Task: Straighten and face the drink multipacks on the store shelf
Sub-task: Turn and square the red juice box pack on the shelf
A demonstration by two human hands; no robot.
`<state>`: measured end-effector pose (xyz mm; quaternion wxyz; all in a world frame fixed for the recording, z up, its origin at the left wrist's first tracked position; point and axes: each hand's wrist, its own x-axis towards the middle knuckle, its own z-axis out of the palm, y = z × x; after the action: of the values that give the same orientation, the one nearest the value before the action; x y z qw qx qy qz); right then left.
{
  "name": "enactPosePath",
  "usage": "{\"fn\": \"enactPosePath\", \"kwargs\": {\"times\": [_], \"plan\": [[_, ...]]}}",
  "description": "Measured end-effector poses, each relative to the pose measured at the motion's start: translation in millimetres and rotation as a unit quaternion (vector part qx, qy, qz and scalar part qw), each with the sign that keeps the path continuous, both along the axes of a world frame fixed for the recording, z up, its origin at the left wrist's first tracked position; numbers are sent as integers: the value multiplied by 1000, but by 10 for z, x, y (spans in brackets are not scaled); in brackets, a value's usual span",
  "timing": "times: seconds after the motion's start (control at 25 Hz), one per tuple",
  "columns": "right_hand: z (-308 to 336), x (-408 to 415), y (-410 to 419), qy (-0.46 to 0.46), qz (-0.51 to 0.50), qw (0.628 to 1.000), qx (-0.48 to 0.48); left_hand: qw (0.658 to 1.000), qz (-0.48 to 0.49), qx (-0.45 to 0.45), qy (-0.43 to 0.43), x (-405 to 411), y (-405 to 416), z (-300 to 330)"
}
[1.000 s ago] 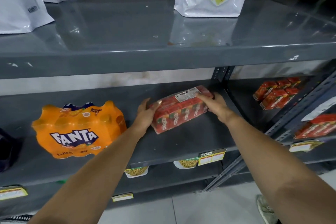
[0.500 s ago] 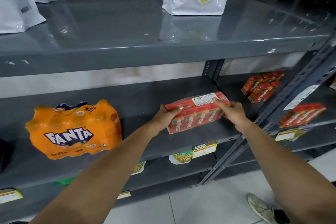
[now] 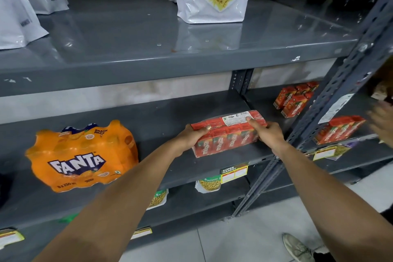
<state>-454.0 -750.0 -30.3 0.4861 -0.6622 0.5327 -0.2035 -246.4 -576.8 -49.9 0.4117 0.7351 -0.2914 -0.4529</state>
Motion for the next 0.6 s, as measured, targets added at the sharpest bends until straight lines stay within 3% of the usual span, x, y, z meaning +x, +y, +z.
{"fn": "enactPosePath", "kwargs": {"times": [0.4,0.6], "plan": [[-16,-27,115,28,-15,998,-45,1000,-12,14,-22,66,67,-116],[45,-14,182,36,-19,998,-39,999,-31,12,-27,-47,142,119]]}}
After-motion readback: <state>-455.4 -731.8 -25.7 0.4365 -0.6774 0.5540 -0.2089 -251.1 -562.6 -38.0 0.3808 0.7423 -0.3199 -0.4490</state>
